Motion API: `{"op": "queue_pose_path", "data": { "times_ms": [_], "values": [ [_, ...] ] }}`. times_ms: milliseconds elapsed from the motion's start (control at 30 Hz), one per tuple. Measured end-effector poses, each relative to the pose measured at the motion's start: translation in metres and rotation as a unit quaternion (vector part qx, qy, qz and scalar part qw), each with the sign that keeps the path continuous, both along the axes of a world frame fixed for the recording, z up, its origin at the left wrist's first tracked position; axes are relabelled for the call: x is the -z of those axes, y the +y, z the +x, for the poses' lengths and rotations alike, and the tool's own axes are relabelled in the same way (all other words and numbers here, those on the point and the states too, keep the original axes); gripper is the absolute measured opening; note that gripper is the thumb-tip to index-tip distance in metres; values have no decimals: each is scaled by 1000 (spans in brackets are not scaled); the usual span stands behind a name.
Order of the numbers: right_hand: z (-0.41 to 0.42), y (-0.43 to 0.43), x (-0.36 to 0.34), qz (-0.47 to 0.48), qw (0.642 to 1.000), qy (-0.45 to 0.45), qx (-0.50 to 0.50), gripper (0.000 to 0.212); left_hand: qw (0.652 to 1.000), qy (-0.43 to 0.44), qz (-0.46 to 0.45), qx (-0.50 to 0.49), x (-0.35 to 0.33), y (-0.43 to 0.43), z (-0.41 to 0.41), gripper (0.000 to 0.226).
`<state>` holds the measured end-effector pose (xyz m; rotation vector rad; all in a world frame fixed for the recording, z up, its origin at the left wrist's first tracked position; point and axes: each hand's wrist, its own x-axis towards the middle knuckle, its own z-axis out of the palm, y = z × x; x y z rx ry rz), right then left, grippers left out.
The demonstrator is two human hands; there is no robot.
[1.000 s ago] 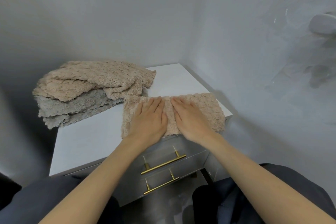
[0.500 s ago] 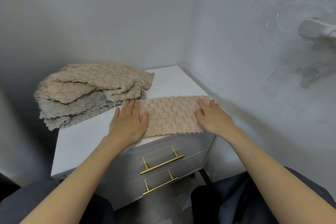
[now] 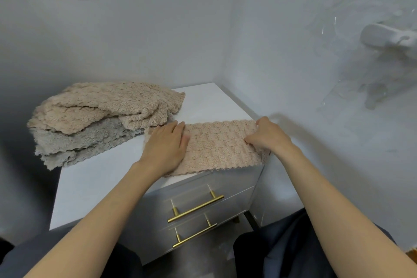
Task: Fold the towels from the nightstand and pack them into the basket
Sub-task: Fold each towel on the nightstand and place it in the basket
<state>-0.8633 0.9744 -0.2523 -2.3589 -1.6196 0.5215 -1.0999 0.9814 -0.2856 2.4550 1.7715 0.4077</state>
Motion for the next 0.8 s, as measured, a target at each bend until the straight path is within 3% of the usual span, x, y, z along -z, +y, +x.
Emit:
{"op": "queue_pose_path", "data": {
  "times_ms": [133, 300, 500, 667, 800],
  "values": [
    [2, 8, -4, 50, 999, -8, -18, 57, 1000, -8, -8, -13, -5, 12, -5, 49],
    [-3, 27, -7, 215, 974, -61, -43, 43, 999, -33, -8, -25, -9, 25, -12, 45],
    [-27, 66, -9, 353, 931, 35, -85, 33, 987, -135, -82, -37, -8, 25, -7, 37],
    [-52, 102, -10, 365, 915, 130, -111, 35, 953, -279, -116, -34, -6, 19, 10, 74],
    [-64, 115, -5, 306, 920, 146, -195, 42, 952, -283, -120, -14, -7, 14, 19, 78]
  ]
}}
